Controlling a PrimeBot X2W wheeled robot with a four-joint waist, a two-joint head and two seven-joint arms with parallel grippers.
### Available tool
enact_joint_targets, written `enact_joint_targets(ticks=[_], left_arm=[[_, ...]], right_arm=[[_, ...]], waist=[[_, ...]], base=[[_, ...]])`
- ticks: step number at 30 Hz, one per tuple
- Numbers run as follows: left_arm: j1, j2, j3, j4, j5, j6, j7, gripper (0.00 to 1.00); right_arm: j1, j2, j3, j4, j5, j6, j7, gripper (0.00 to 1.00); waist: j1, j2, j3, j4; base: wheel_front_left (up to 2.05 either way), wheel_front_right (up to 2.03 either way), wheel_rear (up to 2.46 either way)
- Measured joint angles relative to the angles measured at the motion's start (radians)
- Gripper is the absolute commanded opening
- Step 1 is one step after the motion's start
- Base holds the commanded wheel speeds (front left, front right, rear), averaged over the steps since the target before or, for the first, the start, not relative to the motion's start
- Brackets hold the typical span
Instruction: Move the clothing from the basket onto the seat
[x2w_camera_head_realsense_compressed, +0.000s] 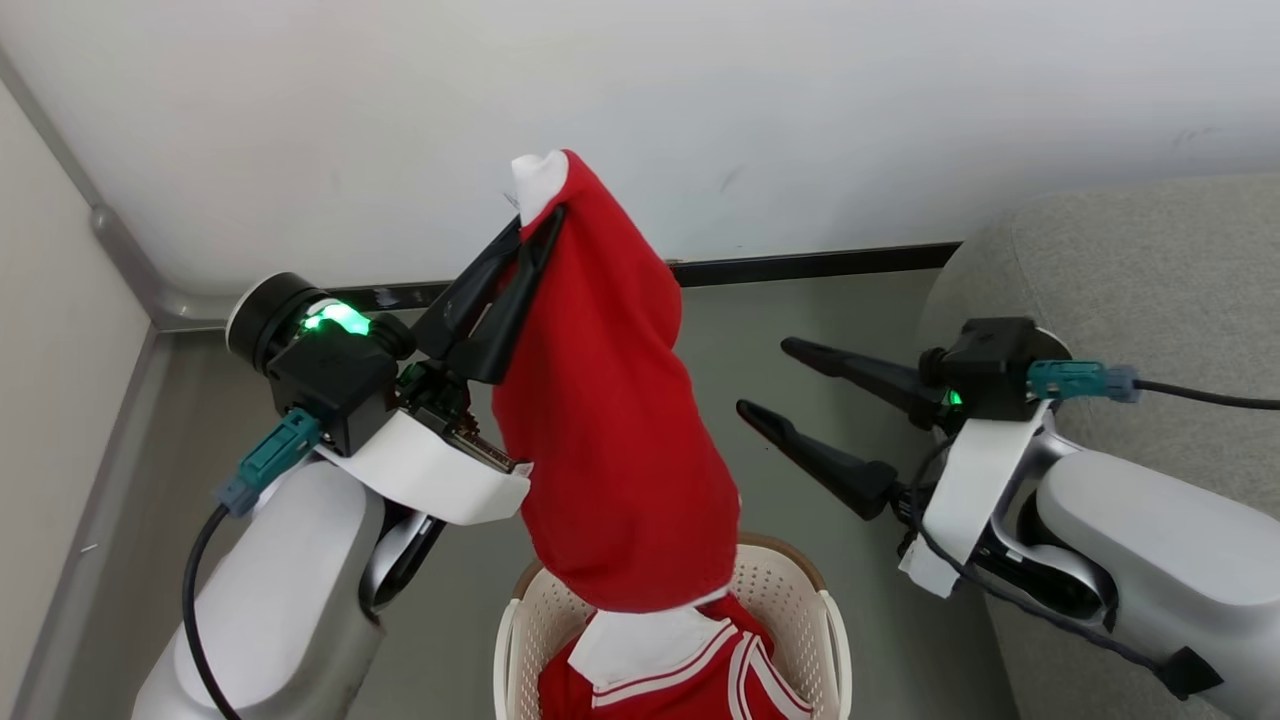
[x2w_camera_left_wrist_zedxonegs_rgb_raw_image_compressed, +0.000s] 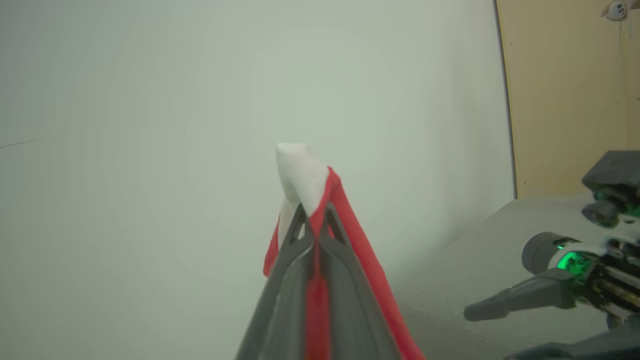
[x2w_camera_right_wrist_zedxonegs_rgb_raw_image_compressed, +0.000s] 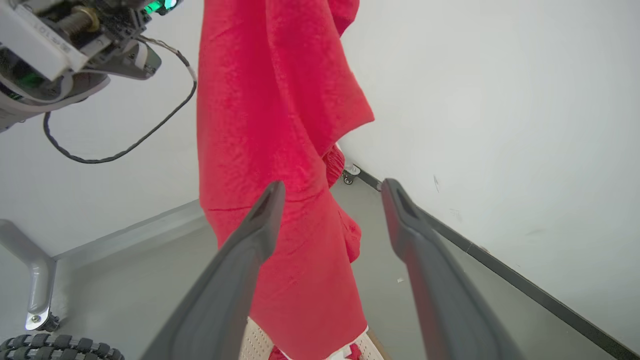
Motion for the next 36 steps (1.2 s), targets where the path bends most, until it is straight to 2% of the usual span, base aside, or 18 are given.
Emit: enact_joint_targets(ticks=[6,14,23,31,36], left_arm=[[0.017,0.019,0.016,0.016,0.002,0.000,0.000,0.00],[0.039,0.028,0.041,0.039,0.003,0.000,0.000,0.00],[0.057,0.034,0.067,0.051,0.003,0.000,0.000,0.00],[0.078,0.043,0.089,0.052,0.004,0.000,0.000,0.00],[0.096,0.045,0.095,0.052,0.005,0.000,0.000,0.00]], right_arm=[[0.047,-0.012,-0.112,-0.024,-0.003,0.000,0.000,1.00],[0.135,-0.061,-0.264,-0.036,-0.026,0.000,0.000,1.00],[0.286,-0.095,-0.443,-0.054,-0.067,0.000,0.000,1.00],[0.432,-0.092,-0.596,-0.076,-0.107,0.000,0.000,1.00],[0.522,-0.068,-0.709,-0.100,-0.140,0.000,0.000,1.00]], waist=[[0.0000,0.0000,0.001,-0.016],[0.0000,0.0000,0.002,-0.040],[0.0000,0.0000,-0.005,-0.075],[0.0000,0.0000,-0.019,-0.107],[0.0000,0.0000,-0.032,-0.127]], base=[[0.00,0.00,0.00],[0.00,0.00,0.00],[0.00,0.00,0.00],[0.00,0.00,0.00],[0.00,0.00,0.00]])
